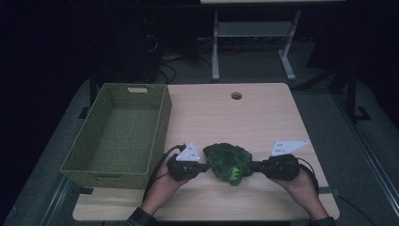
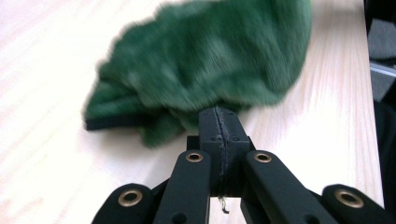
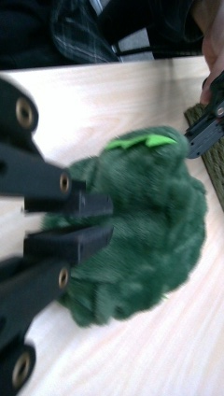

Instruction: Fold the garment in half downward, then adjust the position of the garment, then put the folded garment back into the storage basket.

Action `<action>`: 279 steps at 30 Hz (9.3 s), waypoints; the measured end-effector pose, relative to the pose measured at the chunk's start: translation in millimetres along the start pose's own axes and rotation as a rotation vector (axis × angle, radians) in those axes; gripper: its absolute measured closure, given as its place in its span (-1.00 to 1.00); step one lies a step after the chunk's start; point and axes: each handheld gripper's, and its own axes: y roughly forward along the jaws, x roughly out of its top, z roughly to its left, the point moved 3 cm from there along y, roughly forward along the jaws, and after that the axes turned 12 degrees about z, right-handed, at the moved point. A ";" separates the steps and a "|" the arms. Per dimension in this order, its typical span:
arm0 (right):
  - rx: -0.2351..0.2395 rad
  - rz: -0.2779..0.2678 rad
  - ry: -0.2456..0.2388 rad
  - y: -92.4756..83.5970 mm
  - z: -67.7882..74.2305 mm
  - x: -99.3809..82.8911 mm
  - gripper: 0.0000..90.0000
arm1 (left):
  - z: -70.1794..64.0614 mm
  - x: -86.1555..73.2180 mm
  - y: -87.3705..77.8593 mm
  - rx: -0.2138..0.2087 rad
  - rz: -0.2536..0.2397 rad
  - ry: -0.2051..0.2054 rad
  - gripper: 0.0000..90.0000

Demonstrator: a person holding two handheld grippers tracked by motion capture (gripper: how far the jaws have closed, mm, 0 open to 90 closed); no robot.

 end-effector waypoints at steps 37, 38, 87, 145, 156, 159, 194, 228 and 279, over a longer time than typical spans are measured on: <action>0.099 0.165 -0.062 76.5 19.1 7.7 1.00 | 1.8 0.2 61.1 -0.088 0.112 -0.022 1.00; 0.097 0.161 -0.067 74.9 19.5 8.4 1.00 | 1.9 1.2 59.6 -0.086 0.105 -0.023 1.00; -0.047 0.159 0.045 55.4 -67.3 12.8 1.00 | 7.3 -5.8 55.8 -0.031 0.153 -0.101 1.00; -0.357 0.102 0.226 25.0 -64.7 -57.4 -0.86 | 15.0 49.6 50.5 -0.141 0.330 0.191 -0.71; -0.359 0.101 0.229 25.1 -64.8 -57.2 -0.86 | 8.4 42.3 71.2 -0.119 0.394 0.233 -0.70; -0.361 0.103 0.227 25.1 -65.1 -57.2 -0.86 | 7.2 39.3 76.9 -0.107 0.410 0.244 -0.71; -0.365 0.101 0.235 25.5 -64.9 -56.7 -0.86 | 21.9 38.6 62.6 -0.100 0.381 0.164 0.46; -0.363 0.105 0.234 26.0 -64.6 -56.5 -0.90 | 53.7 63.1 -44.3 -0.001 0.322 0.057 0.44; -0.364 0.108 0.229 26.0 -64.7 -56.8 -0.91 | 133.2 -99.0 -157.9 0.304 0.326 -0.389 0.44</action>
